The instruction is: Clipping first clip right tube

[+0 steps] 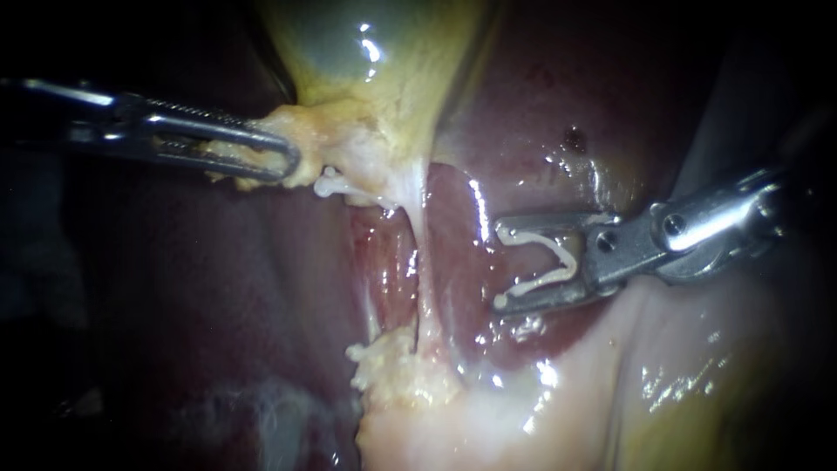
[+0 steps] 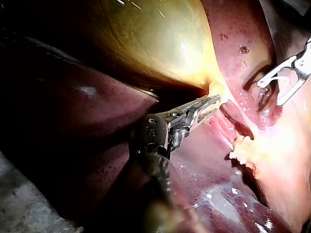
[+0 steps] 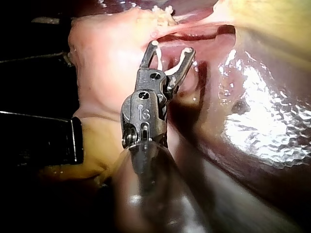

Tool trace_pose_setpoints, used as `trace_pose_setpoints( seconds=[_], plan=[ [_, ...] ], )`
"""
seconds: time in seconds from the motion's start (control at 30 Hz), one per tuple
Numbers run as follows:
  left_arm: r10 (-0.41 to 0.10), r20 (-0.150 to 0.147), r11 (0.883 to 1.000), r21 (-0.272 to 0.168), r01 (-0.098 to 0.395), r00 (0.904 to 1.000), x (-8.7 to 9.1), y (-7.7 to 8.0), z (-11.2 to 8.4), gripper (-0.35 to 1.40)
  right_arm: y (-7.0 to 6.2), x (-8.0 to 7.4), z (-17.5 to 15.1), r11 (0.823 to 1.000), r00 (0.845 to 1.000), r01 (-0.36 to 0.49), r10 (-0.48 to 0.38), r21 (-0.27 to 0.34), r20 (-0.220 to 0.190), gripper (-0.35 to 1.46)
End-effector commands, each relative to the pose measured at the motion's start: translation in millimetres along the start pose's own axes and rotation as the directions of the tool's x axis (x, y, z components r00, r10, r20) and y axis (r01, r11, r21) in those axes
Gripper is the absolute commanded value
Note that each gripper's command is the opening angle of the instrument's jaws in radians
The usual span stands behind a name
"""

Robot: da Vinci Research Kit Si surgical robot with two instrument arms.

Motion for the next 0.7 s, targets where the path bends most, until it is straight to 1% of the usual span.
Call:
trace_pose_setpoints(
  seconds=[0.03,0.13,0.23,0.3,0.53,0.63,0.7],
  plan=[
    [0.001,0.000,1.000,0.000,-0.001,1.0000,-0.1,-0.1,0.1,-0.35,0.0,0.0,0.0,1.000,1.000,0.000,0.000,0.000,0.000,0.50],
    [0.001,0.000,1.000,0.000,-0.001,1.0000,-0.1,-0.2,0.1,-0.35,-0.1,0.1,0.2,1.000,1.000,0.000,0.000,0.005,-0.004,0.50],
    [0.001,-0.001,1.000,0.003,-0.001,1.0000,-0.1,-0.6,0.1,-0.35,-0.2,0.1,0.5,1.000,1.000,0.007,-0.007,0.012,-0.009,0.50],
    [0.002,-0.003,1.000,0.005,-0.002,1.0000,-0.2,-1.1,0.1,-0.35,-0.4,0.0,0.9,1.000,1.000,-0.003,0.003,0.014,-0.009,0.50],
    [0.003,-0.008,1.000,0.014,-0.003,1.0000,-0.3,-2.8,-0.1,-0.35,-1.0,-0.7,3.4,0.997,0.997,-0.074,0.074,0.018,-0.006,0.50],
    [0.003,-0.009,1.000,0.017,-0.003,1.0000,-0.3,-3.2,-0.2,-0.35,-1.0,-1.2,4.6,0.994,0.994,-0.106,0.106,0.016,-0.004,0.50],
    [0.002,-0.009,1.000,0.016,-0.002,1.0000,-0.2,-3.2,-0.3,-0.35,-1.0,-1.5,5.4,0.990,0.990,-0.138,0.139,0.015,-0.005,0.50]
  ],
)
